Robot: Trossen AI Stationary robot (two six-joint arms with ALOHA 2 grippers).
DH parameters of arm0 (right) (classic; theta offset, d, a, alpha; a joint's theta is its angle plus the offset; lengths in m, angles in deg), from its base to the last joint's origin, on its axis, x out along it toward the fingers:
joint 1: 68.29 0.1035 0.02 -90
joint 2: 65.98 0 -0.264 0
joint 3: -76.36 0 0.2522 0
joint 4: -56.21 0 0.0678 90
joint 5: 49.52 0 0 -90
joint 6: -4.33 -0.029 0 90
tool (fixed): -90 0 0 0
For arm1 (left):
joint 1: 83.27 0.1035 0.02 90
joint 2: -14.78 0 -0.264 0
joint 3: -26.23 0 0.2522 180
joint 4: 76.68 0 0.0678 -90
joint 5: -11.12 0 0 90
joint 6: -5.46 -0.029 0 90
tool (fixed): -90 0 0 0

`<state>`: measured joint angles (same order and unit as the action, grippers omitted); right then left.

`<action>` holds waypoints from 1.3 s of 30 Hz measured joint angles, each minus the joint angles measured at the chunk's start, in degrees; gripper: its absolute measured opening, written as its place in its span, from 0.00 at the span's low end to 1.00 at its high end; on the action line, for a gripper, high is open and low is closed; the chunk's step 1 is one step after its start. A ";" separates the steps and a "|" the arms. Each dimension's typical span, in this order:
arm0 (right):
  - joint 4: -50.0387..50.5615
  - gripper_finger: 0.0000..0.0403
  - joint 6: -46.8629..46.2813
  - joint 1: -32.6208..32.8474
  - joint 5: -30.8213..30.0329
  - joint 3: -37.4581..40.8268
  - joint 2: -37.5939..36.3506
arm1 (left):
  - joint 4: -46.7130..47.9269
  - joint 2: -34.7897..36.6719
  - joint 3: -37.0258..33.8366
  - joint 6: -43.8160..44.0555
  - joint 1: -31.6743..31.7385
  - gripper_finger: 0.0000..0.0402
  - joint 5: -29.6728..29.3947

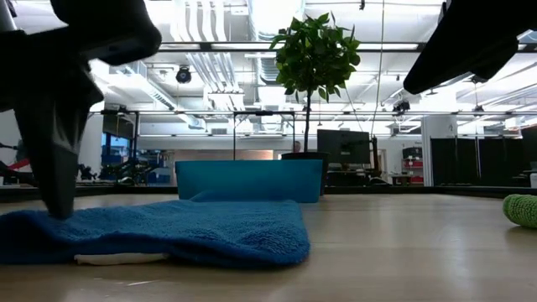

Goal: Fold microfiber towels
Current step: Fold the blue microfiber towel

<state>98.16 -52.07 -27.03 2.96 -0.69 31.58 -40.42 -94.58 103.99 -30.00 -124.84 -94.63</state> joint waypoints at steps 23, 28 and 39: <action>-14.86 0.03 11.96 -0.39 0.08 1.77 0.15 | -4.31 1.08 2.82 33.12 2.10 0.00 2.51; -19.16 0.10 18.95 -0.74 3.48 2.90 0.15 | -7.19 1.95 1.68 43.60 3.30 0.00 7.69; -33.05 0.38 32.44 -2.29 9.66 10.04 0.20 | -32.05 3.49 -8.80 67.73 4.11 0.00 9.44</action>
<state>65.11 -19.63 -29.32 12.62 9.35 31.78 -72.47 -91.09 95.20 37.74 -120.73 -85.18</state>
